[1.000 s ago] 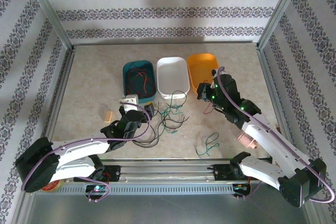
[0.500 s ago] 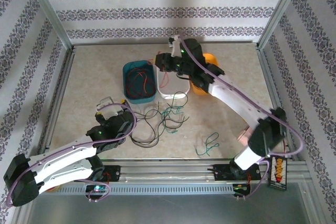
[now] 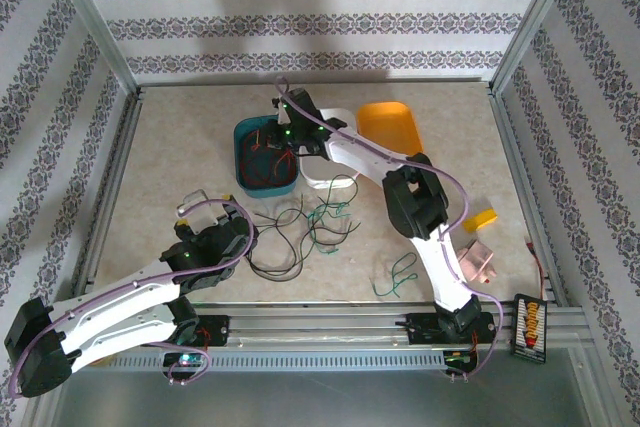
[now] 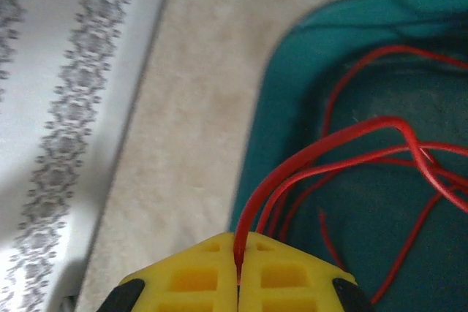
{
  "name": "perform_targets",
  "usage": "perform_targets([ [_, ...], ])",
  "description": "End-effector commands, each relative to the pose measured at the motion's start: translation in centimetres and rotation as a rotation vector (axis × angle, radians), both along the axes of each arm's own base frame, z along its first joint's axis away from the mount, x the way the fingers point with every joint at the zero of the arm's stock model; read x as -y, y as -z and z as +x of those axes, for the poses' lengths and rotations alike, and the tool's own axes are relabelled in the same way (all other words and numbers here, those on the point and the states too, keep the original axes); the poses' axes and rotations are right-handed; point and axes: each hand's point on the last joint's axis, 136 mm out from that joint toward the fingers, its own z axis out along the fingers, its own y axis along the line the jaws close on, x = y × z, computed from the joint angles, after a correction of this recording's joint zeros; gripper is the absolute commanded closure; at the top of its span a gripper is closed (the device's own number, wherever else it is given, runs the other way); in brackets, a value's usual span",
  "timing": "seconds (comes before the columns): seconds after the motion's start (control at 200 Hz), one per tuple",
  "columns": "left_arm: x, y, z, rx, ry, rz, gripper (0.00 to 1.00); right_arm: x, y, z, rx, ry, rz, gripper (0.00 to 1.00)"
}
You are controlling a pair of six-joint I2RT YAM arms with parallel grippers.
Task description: Untangle the cables
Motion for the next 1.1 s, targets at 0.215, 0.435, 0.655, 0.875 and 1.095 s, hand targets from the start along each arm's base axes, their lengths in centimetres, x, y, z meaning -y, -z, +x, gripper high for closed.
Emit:
perform_targets([
  [0.215,0.1,-1.1,0.6,0.008,0.03,0.073,0.09,-1.0,2.7,0.5,0.019,0.014,-0.136,0.9],
  [0.435,1.7,-2.0,1.6,0.068,0.105,0.037,0.08,-0.5,-4.6,-0.4,0.133,-0.01,-0.061,0.58],
  [0.655,4.4,-2.6,2.7,0.086,0.247,0.024,0.08,5.4,-12.8,-2.4,0.282,0.092,-0.052,0.5],
  [0.875,10.9,-1.5,4.0,0.034,0.531,-0.029,0.09,14.2,-10.7,-8.0,0.231,0.17,-0.125,0.49],
  [1.095,17.8,-0.1,5.6,-0.043,0.76,-0.025,0.1,23.4,-2.8,-16.6,0.034,0.238,-0.27,0.49],
])
